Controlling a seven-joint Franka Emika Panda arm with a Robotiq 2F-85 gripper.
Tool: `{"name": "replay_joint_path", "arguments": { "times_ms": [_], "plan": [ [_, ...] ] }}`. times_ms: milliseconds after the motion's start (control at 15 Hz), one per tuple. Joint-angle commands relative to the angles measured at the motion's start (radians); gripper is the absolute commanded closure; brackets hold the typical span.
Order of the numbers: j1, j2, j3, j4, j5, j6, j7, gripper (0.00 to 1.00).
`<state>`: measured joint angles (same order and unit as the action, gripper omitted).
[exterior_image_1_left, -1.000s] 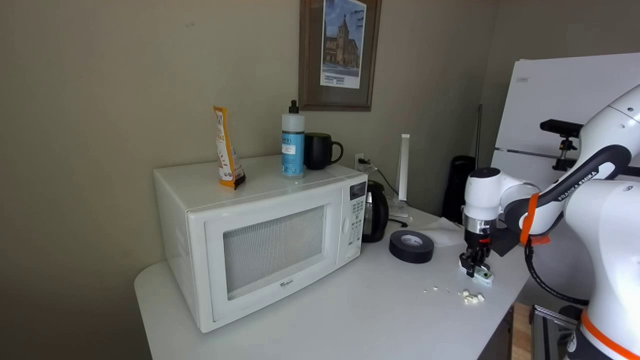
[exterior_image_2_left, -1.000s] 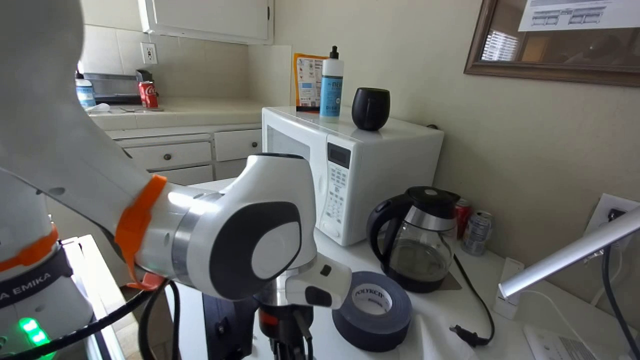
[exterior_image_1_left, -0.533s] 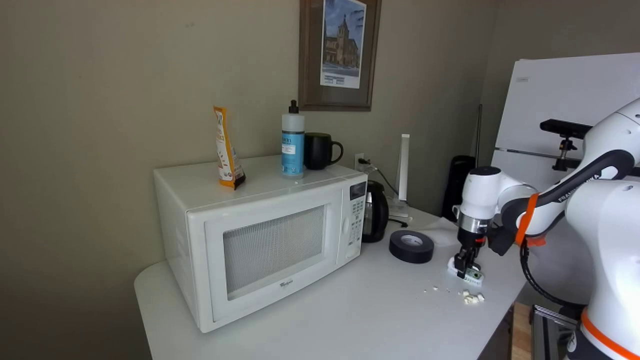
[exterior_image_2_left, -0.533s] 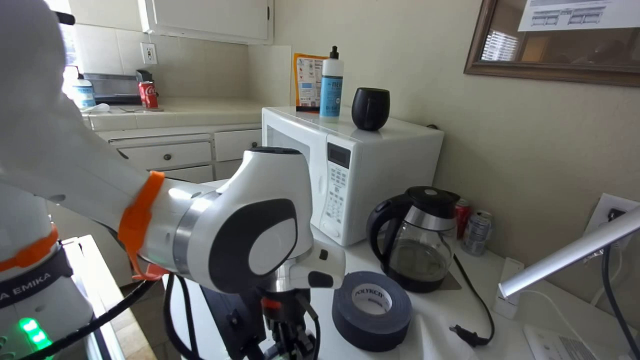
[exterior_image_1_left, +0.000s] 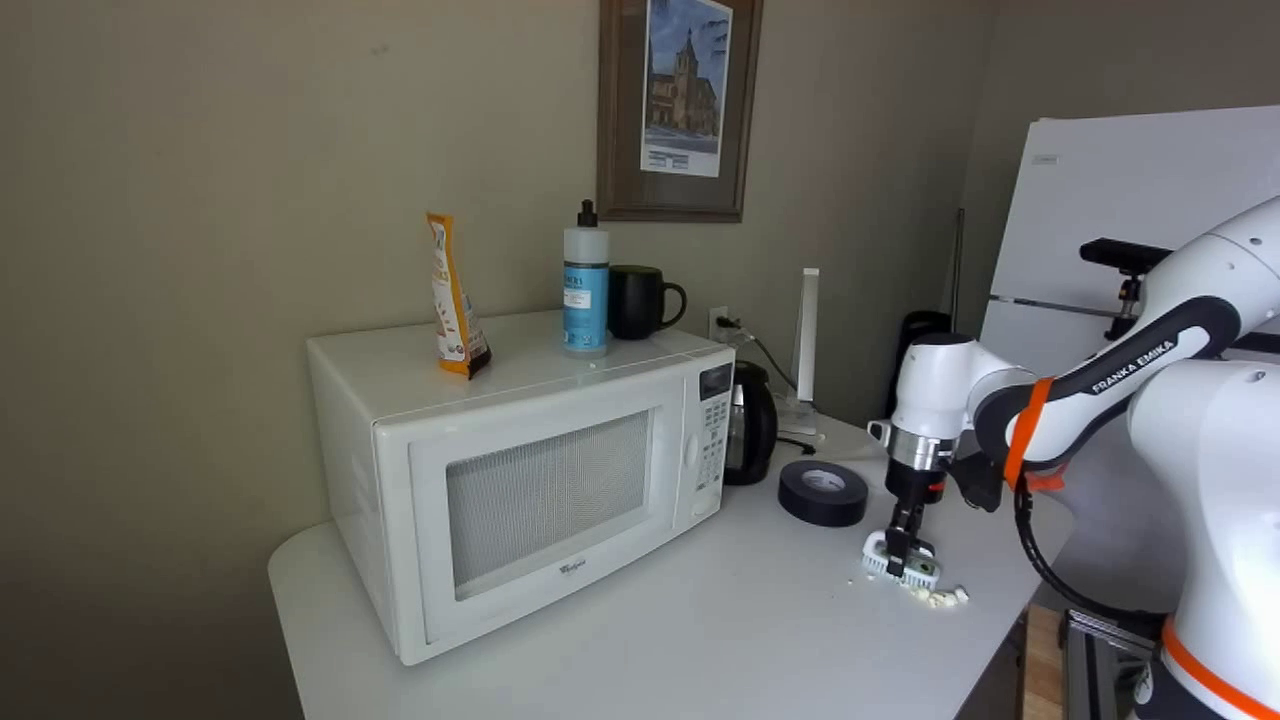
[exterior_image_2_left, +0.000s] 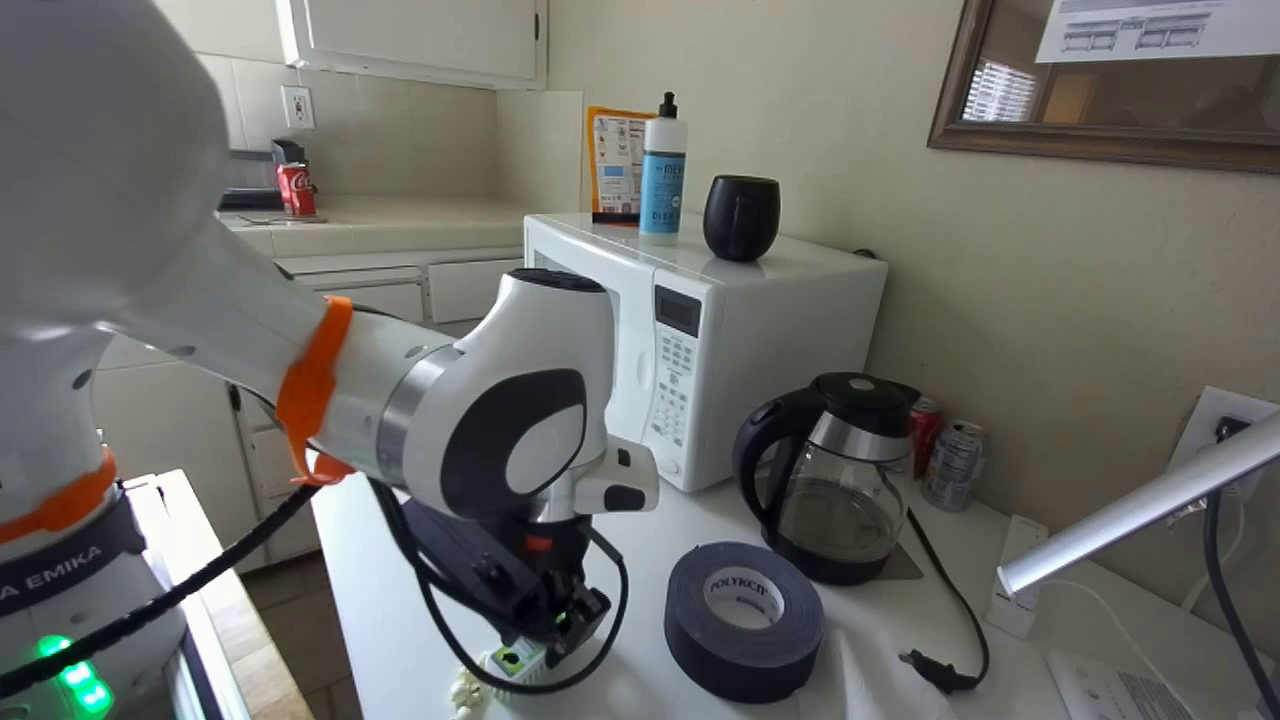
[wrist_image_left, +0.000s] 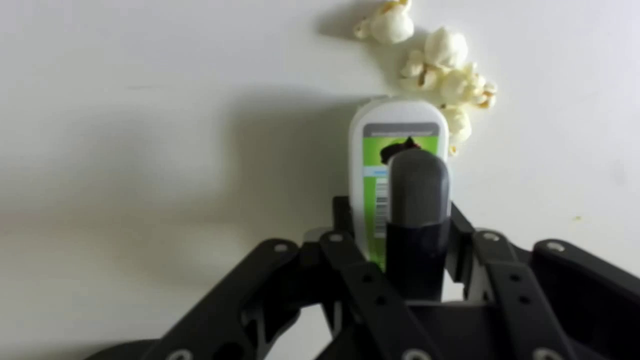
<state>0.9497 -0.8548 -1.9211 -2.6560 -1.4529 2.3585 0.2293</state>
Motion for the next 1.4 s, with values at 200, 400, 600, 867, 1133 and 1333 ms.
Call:
{"name": "replay_joint_path", "arguments": {
  "times_ms": [200, 400, 600, 867, 1133, 1333],
  "plan": [
    [0.219, -0.058, -0.015, 0.053, 0.099, -0.115, 0.012, 0.82],
    [0.256, -0.036, 0.002, 0.07, 0.122, -0.118, 0.034, 0.82],
    [0.098, 0.042, 0.111, -0.002, 0.095, -0.057, 0.067, 0.82],
    [-0.096, 0.103, 0.271, -0.088, 0.082, -0.022, 0.062, 0.82],
    [-0.157, 0.091, 0.314, -0.091, 0.094, -0.027, 0.061, 0.82],
    [-0.18, 0.099, 0.326, -0.097, 0.094, -0.023, 0.058, 0.57]
  ]
}}
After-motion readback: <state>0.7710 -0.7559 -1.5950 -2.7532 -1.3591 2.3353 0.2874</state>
